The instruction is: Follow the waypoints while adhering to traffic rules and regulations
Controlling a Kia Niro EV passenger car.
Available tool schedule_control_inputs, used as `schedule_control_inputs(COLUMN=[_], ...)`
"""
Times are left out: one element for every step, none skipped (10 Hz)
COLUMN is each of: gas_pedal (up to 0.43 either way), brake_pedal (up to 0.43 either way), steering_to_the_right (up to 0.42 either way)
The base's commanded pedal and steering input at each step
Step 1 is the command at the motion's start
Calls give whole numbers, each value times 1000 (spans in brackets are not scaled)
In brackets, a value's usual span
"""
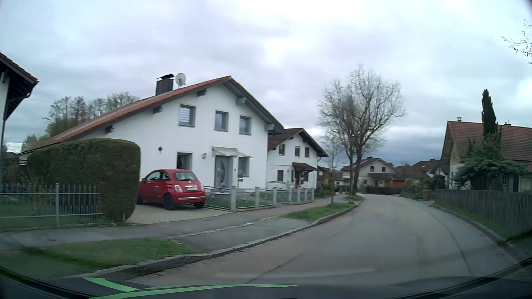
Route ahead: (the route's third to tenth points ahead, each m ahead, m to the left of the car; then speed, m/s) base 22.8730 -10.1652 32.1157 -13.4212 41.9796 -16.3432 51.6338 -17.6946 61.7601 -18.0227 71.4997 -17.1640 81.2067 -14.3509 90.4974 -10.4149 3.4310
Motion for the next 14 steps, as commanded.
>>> schedule_control_inputs(gas_pedal=[110, 110, 110, 110, 110, 110, 110, 110, 110, 110, 110, 110, 110, 110], brake_pedal=[0, 0, 0, 0, 0, 0, 0, 0, 0, 0, 0, 0, 0, 0], steering_to_the_right=[601, 569, 536, 486, 432, 395, 343, 285, 244, 203, 172, 145, 108, 74])
